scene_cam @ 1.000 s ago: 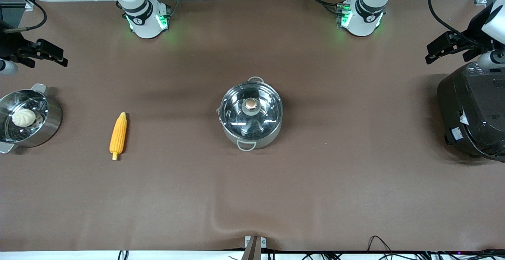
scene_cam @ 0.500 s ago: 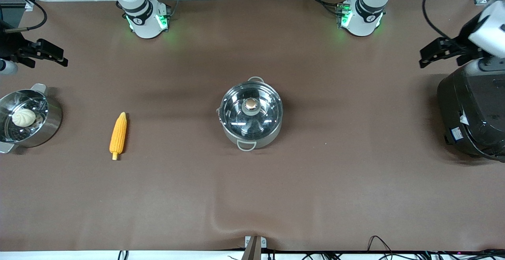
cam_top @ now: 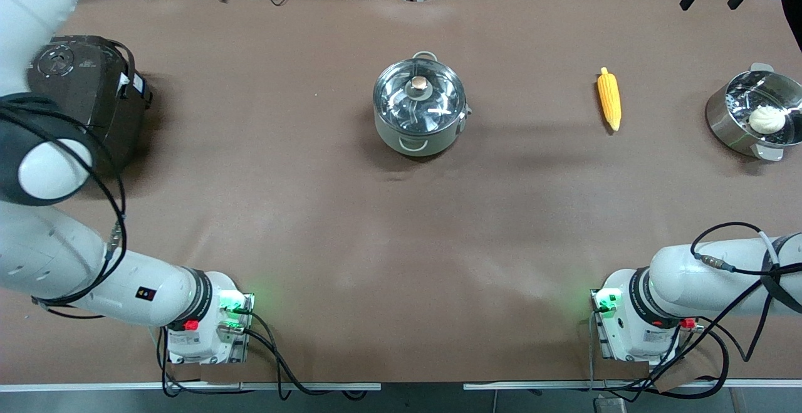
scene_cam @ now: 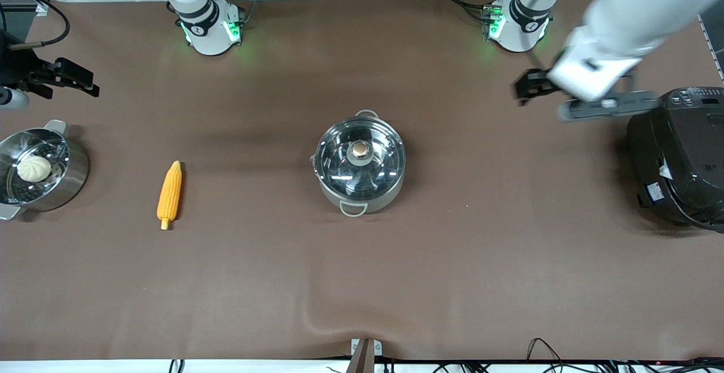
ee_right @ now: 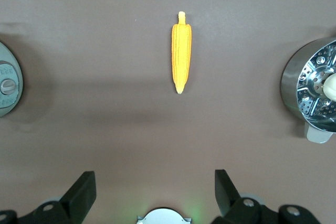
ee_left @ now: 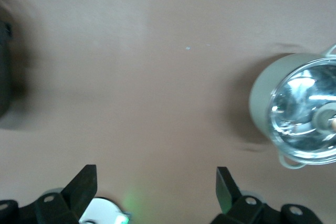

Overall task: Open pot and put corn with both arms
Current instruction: 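Reach the left gripper to the lid knob while the right gripper reaches the corn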

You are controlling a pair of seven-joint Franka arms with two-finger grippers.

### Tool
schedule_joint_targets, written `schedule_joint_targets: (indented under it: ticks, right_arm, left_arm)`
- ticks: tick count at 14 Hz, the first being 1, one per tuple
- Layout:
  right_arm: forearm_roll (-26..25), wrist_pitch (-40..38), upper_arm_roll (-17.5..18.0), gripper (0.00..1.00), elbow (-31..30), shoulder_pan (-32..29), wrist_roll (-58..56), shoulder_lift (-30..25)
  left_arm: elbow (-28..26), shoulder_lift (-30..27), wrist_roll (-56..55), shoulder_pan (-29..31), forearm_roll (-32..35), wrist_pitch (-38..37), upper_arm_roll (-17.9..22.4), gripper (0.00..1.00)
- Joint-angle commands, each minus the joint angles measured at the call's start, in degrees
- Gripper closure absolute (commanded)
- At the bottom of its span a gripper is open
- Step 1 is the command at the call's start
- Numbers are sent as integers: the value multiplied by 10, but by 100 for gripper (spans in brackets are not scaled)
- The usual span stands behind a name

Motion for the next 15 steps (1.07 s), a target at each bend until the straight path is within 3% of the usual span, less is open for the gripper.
schedule_joint_targets:
  ticks: [1,4,8,15]
  right_arm:
    - [-6,-1,-2,0,4,11,3,4]
    - [-6,23,-2,0,-15,20,4,21]
    - [-6,90,-3,0,-24,12,-3,104]
    - [-7,373,-3,0,-182,15,-3,156]
  left_arm:
    - [32,47,-92,-61,13,28,2,0]
    - [37,88,-203,-119,12,96,2,0]
    - [38,149,-299,-180,13,157,6,0]
    - [38,207,-372,-215,14,244,9,0]
